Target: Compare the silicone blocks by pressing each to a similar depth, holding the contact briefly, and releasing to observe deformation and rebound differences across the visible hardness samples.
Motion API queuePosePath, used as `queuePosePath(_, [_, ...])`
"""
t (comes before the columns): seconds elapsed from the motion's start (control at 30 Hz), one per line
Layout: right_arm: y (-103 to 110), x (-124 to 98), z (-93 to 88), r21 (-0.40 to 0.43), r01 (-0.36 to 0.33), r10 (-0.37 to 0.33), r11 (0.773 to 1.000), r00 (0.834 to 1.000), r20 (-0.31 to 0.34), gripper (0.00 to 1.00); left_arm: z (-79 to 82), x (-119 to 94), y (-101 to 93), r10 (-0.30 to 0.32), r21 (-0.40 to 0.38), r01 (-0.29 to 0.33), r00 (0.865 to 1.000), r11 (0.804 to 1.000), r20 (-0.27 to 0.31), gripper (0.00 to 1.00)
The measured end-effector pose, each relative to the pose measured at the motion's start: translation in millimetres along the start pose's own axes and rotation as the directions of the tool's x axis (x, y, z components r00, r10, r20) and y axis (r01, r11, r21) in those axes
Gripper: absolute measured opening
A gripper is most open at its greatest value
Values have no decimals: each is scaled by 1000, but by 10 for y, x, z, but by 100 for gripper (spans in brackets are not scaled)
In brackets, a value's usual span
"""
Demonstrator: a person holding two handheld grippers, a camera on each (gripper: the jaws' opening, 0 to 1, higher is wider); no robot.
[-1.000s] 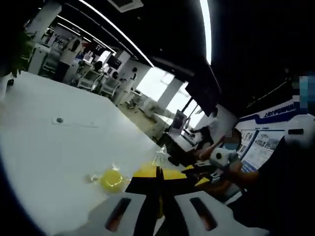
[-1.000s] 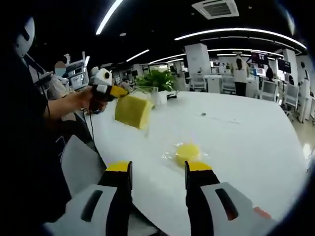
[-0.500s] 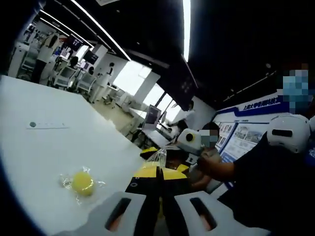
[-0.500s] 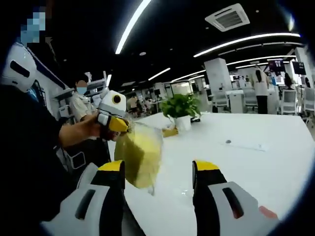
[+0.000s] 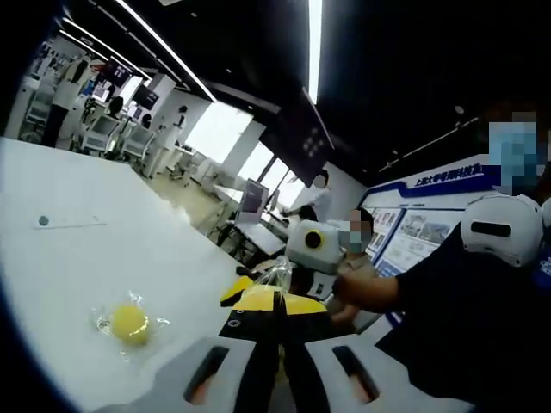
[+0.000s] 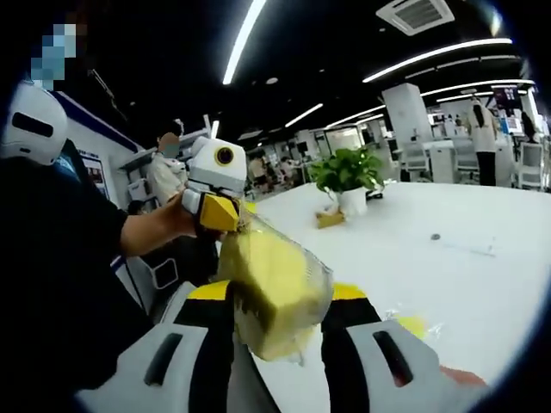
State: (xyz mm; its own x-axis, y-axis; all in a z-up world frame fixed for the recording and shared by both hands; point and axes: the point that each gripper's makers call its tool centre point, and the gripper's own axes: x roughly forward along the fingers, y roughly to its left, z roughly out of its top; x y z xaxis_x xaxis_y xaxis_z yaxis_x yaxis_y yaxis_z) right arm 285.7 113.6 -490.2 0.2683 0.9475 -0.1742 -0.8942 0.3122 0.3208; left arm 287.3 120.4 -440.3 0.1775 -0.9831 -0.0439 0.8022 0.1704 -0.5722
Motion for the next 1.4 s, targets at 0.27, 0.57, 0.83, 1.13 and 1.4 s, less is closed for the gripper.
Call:
queuePosePath(0.27, [-3, 2, -12, -20, 14, -14, 1000, 1000, 1, 13, -15, 3, 48, 18, 9, -18, 1000, 1000, -6, 0])
queuePosePath(0.57, [-51, 36, 4, -68, 53, -56, 996, 998, -32, 6, -8, 0, 114, 53, 46, -53, 999, 998, -6, 0])
queuePosePath(0.83, [-86, 54, 47, -69, 69, -71, 995, 997, -24, 5, 47, -22, 127, 68, 96, -69, 998, 993, 17, 0])
queuePosePath(1.13, [-38, 34, 66, -79, 60, -62, 995, 998, -20, 5, 70, -31, 84, 35, 51, -36, 999, 998, 21, 0])
queuePosePath(1.4, [-21, 28, 55, -83, 63, -65, 995, 998, -27, 6, 63, -19, 84, 36, 43, -37, 999, 998, 24, 0])
